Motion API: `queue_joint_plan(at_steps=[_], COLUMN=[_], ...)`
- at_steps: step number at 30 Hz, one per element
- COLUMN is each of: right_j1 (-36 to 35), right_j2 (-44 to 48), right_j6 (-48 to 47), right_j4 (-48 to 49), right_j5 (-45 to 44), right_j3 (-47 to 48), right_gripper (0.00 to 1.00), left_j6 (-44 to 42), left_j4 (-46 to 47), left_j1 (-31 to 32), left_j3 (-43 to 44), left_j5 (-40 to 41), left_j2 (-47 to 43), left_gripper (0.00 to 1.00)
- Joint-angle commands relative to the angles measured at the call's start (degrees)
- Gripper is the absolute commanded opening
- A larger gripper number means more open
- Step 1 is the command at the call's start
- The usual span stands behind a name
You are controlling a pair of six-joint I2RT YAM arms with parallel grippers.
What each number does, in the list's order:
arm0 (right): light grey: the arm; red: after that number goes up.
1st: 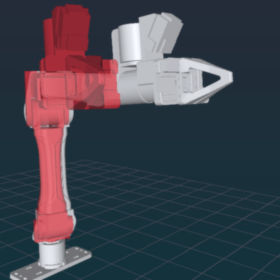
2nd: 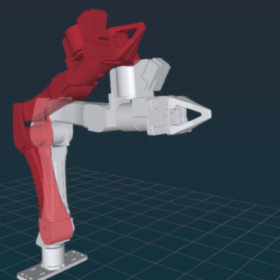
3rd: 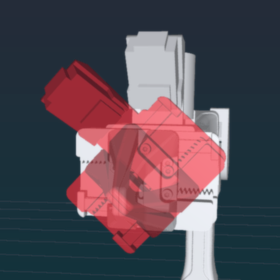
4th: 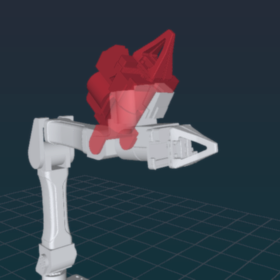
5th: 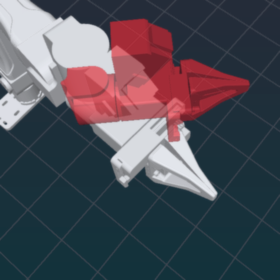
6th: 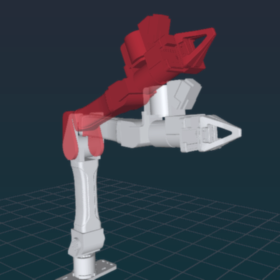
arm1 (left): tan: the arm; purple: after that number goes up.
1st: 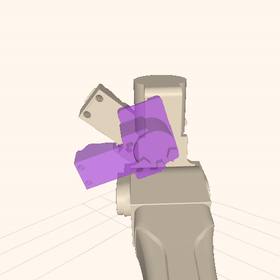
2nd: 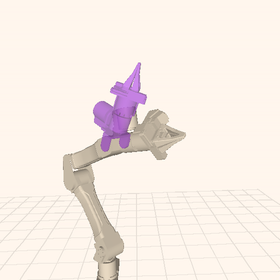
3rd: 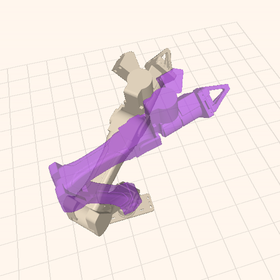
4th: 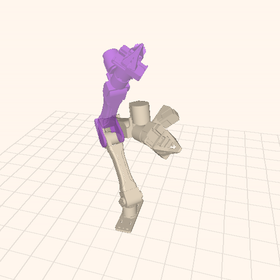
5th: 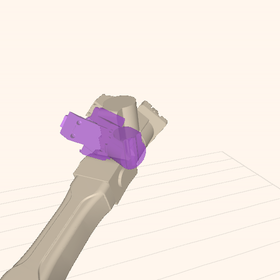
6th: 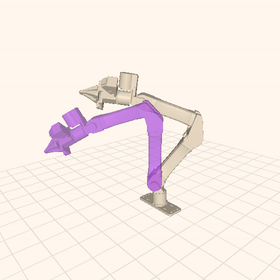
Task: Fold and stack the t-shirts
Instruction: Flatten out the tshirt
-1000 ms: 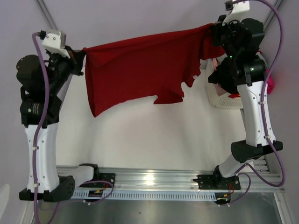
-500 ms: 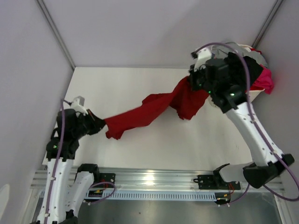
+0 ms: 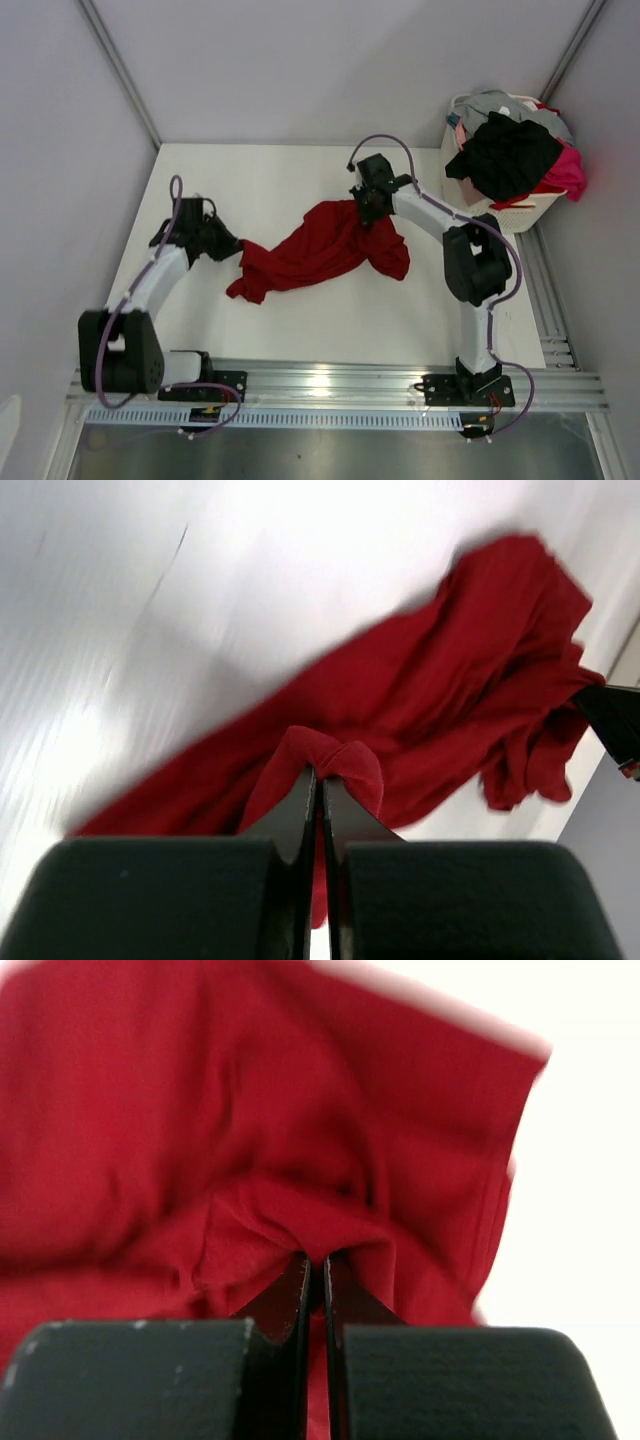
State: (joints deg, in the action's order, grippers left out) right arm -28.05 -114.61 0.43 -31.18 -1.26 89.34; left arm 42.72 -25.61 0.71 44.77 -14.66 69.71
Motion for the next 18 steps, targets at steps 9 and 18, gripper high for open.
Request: queue_joint_plan(at_steps=[9,18], right_j1=[2.1,2.7], right_j2=[-13.2,-11.5], right_j6=[-1.7,-1.0], right_j4=[2.3,1.5], right_j5=[-0.9,-0.9], right_j3=[15.6,14.9], right_gripper=[0.00,0.00], left_j6=[-9.0,-14.0], left_j4=[7.7,-3.4], left_j1=[-2.1,-4.5], left_j3=[14.3,9.0], left_j5=[-5.5,-3.4], left_j2=[22.3,3.8], left_gripper=[0.40,0.93])
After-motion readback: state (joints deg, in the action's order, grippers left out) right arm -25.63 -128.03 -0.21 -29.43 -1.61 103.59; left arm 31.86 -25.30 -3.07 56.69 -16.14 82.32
